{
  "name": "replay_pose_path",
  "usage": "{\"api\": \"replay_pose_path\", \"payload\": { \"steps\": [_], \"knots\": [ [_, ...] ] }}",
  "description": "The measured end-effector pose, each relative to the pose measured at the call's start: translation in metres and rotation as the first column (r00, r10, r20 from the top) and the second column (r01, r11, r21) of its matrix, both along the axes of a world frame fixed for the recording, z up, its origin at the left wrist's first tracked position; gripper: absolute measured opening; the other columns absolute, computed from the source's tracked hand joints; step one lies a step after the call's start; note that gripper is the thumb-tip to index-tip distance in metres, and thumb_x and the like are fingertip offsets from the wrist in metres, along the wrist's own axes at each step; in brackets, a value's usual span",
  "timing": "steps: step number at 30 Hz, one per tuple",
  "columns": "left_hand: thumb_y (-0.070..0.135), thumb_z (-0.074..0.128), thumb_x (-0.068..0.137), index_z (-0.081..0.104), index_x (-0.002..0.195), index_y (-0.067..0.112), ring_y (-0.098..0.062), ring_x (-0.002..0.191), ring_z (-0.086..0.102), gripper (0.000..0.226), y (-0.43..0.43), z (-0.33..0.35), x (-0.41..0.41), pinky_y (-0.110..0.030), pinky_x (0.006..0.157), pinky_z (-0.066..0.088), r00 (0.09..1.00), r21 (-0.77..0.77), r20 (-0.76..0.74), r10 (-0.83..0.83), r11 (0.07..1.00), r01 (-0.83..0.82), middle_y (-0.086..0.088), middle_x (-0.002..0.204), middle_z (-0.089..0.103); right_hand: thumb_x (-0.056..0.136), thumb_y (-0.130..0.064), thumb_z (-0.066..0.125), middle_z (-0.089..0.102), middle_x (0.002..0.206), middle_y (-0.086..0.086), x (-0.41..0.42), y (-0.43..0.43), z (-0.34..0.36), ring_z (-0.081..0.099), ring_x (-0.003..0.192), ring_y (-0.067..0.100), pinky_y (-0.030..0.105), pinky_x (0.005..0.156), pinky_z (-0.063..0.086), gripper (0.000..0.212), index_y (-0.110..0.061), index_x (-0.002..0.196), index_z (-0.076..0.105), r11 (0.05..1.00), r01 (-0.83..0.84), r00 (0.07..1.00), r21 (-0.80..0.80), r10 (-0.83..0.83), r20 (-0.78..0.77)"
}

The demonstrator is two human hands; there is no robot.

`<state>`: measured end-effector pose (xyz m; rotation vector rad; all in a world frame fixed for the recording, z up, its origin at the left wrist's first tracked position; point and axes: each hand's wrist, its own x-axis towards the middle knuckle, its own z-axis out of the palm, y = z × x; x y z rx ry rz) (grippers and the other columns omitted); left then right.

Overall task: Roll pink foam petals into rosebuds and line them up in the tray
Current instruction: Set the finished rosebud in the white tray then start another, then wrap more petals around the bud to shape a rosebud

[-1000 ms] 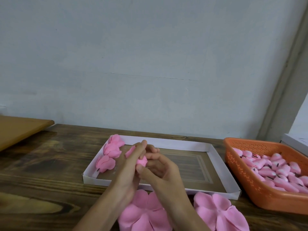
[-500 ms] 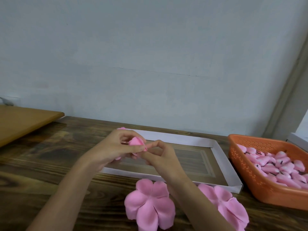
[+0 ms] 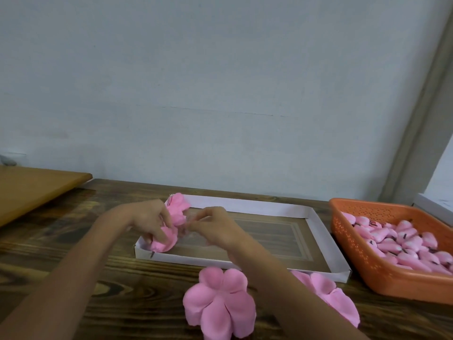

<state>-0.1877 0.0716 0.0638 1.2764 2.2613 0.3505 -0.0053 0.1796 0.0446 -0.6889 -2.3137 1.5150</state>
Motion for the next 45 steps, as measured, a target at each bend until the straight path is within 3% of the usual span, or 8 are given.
{"api": "replay_pose_path", "payload": {
  "steps": [10, 18, 25, 27, 31, 34, 36, 45],
  "knots": [
    [0.006, 0.076, 0.087, 0.076, 0.115, 0.019, -0.018, 0.097, 0.070, 0.031, 0.014, -0.027, -0.007, -0.024, 0.072, 0.062, 0.973, 0.019, -0.224, 0.050, 0.999, -0.047, -0.004, 0.119, 0.068, 0.093, -0.024, 0.073, 0.073, 0.110, 0.007, 0.030, 0.022, -0.002, 0.063, 0.088, 0.012, 0.025, 0.074, 0.053, 0.015, -0.016, 0.106, 0.069, 0.982, 0.132, 0.986, -0.136, -0.143, -0.081],
    [0.015, 0.073, 0.088, 0.070, 0.116, 0.029, -0.014, 0.093, 0.067, 0.031, 0.011, -0.042, -0.010, -0.016, 0.061, 0.051, 0.924, 0.076, -0.345, 0.163, 0.987, -0.145, -0.003, 0.124, 0.064, 0.091, -0.021, 0.072, 0.070, 0.080, -0.005, 0.050, 0.025, 0.002, 0.059, 0.065, 0.004, 0.022, 0.062, 0.050, 0.008, -0.020, 0.099, 0.070, 0.986, 0.150, 0.971, -0.074, -0.161, -0.175],
    [0.035, 0.061, 0.091, 0.063, 0.115, 0.027, -0.019, 0.100, 0.056, 0.026, 0.005, -0.038, 0.030, -0.027, 0.079, 0.048, 0.589, 0.248, -0.786, 0.188, 0.969, 0.021, -0.002, 0.122, 0.061, 0.091, -0.032, 0.069, 0.072, 0.081, -0.019, 0.088, 0.040, 0.034, 0.064, 0.068, -0.001, 0.021, 0.064, 0.049, 0.005, -0.031, 0.087, 0.071, 0.874, 0.277, 0.954, 0.398, -0.202, -0.221],
    [0.037, 0.058, 0.090, 0.056, 0.097, 0.034, -0.008, 0.082, 0.053, 0.008, 0.002, -0.036, 0.050, -0.021, 0.066, 0.043, 0.669, 0.365, -0.720, 0.184, 0.921, 0.140, 0.008, 0.109, 0.061, 0.092, -0.032, 0.068, 0.072, 0.081, -0.022, 0.109, 0.065, 0.057, 0.066, 0.071, -0.003, 0.021, 0.069, 0.050, 0.007, -0.031, 0.086, 0.071, 0.768, 0.393, 0.916, 0.506, -0.279, -0.289],
    [0.061, 0.070, 0.081, 0.071, 0.086, 0.037, 0.002, 0.075, 0.063, 0.024, 0.000, -0.035, 0.095, -0.023, 0.068, 0.053, 0.988, 0.522, -0.155, -0.026, 0.847, 0.104, 0.013, 0.081, 0.068, 0.093, -0.027, 0.067, 0.075, 0.094, -0.005, 0.171, 0.145, 0.093, 0.069, 0.090, 0.023, 0.030, 0.076, 0.048, 0.006, -0.027, 0.091, 0.072, 0.461, 0.445, 0.791, 0.768, -0.604, -0.096],
    [0.055, 0.078, 0.081, 0.079, 0.094, 0.032, 0.002, 0.076, 0.063, 0.026, 0.005, -0.045, 0.105, -0.020, 0.072, 0.051, 0.952, 0.404, 0.050, -0.301, 0.878, 0.256, 0.012, 0.087, 0.074, 0.092, -0.017, 0.068, 0.076, 0.108, 0.013, 0.198, 0.196, 0.088, 0.071, 0.096, 0.031, 0.036, 0.083, 0.060, 0.016, -0.014, 0.105, 0.076, 0.606, 0.115, 0.593, 0.788, -0.678, 0.435],
    [0.053, 0.081, 0.078, 0.080, 0.095, 0.033, 0.001, 0.076, 0.060, 0.026, 0.004, -0.053, 0.099, -0.017, 0.068, 0.046, 0.934, 0.443, 0.089, -0.345, 0.854, 0.273, 0.012, 0.090, 0.074, 0.090, -0.017, 0.069, 0.075, 0.109, 0.014, 0.208, 0.210, 0.073, 0.071, 0.080, 0.024, 0.027, 0.067, 0.061, 0.023, -0.011, 0.112, 0.075, 0.751, -0.019, 0.434, 0.660, -0.589, 0.682],
    [0.045, 0.087, 0.076, 0.082, 0.092, 0.035, -0.002, 0.069, 0.061, 0.019, -0.004, -0.060, 0.083, -0.018, 0.063, 0.049, 0.926, 0.481, 0.190, -0.327, 0.853, 0.203, 0.009, 0.085, 0.078, 0.086, -0.007, 0.070, 0.074, 0.099, 0.008, 0.229, 0.247, 0.031, 0.069, 0.068, 0.019, 0.026, 0.056, 0.054, 0.025, -0.029, 0.097, 0.074, 0.873, -0.027, 0.457, 0.487, -0.423, 0.783]
  ]
}}
